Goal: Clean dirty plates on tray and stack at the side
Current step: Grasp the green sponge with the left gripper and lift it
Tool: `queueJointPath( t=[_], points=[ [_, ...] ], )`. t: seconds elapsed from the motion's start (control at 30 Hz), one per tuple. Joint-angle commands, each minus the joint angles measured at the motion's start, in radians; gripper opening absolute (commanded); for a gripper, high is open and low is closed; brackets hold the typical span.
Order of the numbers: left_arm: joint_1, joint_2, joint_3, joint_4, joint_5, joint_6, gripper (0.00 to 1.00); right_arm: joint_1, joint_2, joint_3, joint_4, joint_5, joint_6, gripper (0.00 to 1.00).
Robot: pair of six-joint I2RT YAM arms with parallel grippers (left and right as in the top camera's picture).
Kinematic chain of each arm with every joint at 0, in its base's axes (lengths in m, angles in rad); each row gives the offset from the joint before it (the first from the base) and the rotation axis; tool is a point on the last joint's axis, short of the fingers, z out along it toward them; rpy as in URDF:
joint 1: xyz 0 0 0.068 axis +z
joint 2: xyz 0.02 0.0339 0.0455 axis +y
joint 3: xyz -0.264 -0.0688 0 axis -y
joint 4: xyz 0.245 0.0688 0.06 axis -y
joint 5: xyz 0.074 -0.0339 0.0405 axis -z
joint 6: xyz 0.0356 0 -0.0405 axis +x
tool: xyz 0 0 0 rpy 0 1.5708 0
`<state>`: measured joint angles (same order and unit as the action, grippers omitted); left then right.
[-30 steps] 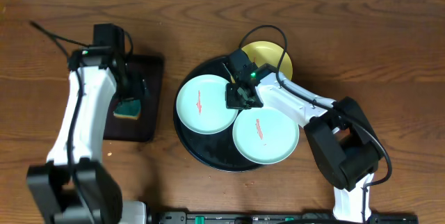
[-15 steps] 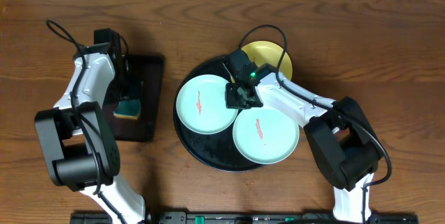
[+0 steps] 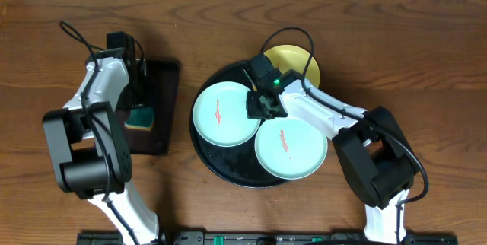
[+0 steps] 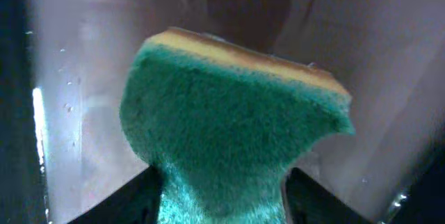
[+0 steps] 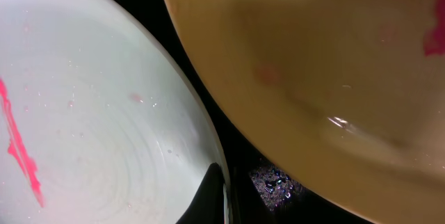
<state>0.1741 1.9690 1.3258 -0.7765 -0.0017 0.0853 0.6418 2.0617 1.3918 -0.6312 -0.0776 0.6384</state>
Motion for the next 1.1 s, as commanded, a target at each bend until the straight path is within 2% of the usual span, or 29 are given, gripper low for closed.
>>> queueJointPath(
  t=[0.0,0.13,0.2,0.23,0.27,0.47,0.83,1.07],
  points=[
    [0.005,0.033,0.019,-0.002,0.02,0.008,0.53,0.014,0.051,0.001,0.01,0.044,-0.015,0.01],
    [0.006,0.062,0.019,0.01,0.016,0.008,0.51,0.014,0.051,0.001,0.01,0.048,-0.016,0.01],
    [0.006,0.07,0.019,0.009,0.016,0.008,0.36,0.014,0.051,0.001,0.01,0.051,-0.016,0.01],
    [0.006,0.07,0.019,0.008,0.017,0.008,0.25,0.014,0.051,0.001,0.01,0.051,-0.016,0.01],
    [0.006,0.07,0.019,0.008,0.017,0.008,0.08,0.014,0.051,0.001,0.01,0.051,-0.016,0.01],
    [0.006,0.06,0.037,-0.013,0.017,-0.016,0.08,0.014,0.051,0.001,0.011,0.051,-0.015,0.01],
    [0.005,-0.065,0.2,-0.193,0.025,-0.092,0.07,0.014,0.051,0.001,0.011,0.051,-0.015,0.01],
    [-0.003,-0.192,0.201,-0.233,0.184,-0.099,0.07,0.014,0.051,0.001,0.011,0.051,-0.015,0.01]
  ],
)
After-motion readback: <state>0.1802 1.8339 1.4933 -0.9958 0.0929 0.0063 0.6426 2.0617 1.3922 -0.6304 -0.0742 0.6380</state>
